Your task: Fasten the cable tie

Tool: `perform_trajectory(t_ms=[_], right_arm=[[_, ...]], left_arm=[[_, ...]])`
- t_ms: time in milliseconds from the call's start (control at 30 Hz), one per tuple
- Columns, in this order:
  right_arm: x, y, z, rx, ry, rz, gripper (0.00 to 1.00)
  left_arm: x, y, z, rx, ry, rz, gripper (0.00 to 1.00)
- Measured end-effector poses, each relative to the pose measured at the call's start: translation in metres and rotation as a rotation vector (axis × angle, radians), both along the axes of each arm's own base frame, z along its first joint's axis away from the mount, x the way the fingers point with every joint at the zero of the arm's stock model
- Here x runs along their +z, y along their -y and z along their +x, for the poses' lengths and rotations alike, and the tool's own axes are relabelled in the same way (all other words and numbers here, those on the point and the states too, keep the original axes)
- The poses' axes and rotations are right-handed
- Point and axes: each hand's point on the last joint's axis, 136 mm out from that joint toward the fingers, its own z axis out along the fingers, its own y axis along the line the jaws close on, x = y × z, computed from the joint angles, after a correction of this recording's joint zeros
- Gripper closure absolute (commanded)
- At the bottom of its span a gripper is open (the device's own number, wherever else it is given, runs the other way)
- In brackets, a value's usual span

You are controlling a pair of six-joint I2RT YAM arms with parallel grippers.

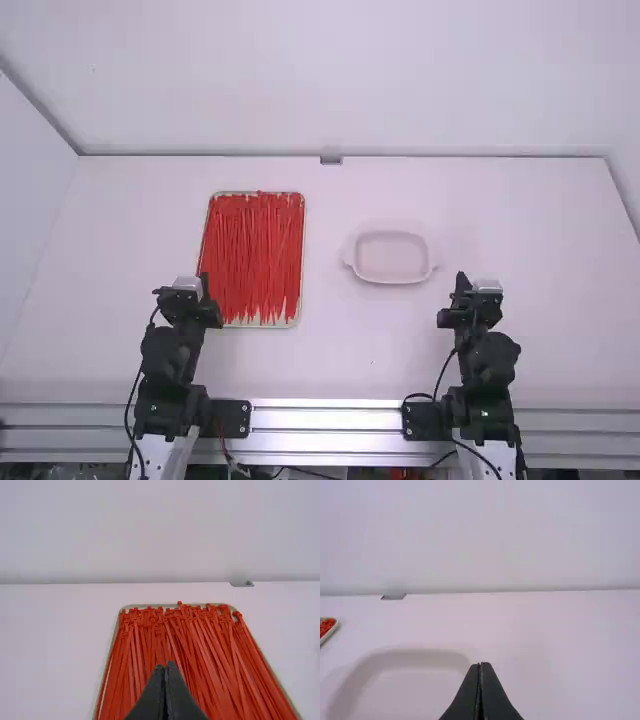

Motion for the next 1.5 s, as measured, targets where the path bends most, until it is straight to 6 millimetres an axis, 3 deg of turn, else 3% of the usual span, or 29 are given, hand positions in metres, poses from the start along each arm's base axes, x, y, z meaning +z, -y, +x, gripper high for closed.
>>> perform_trajectory(t_ms=[467, 633, 1100, 1500], right_arm=[[-0.011, -0.003, 0.002, 0.016, -0.053, 0.003, 0.9], [-0.015, -0.006, 0.004, 0.028, -0.09, 0.003, 0.84], [-0.008, -0.024, 0.018, 0.103, -0.191, 0.002, 0.6], [0.003, -0.046, 0.036, 0.19, -0.26, 0.004, 0.35]], left_arm=[[-0.011, 0.001, 0.002, -0.007, -0.059, -0.005, 0.9], [-0.006, 0.003, 0.004, -0.018, -0.084, -0.008, 0.84], [0.003, 0.012, 0.015, -0.063, -0.211, -0.049, 0.6], [0.011, 0.021, 0.038, -0.111, -0.333, -0.099, 0.35]])
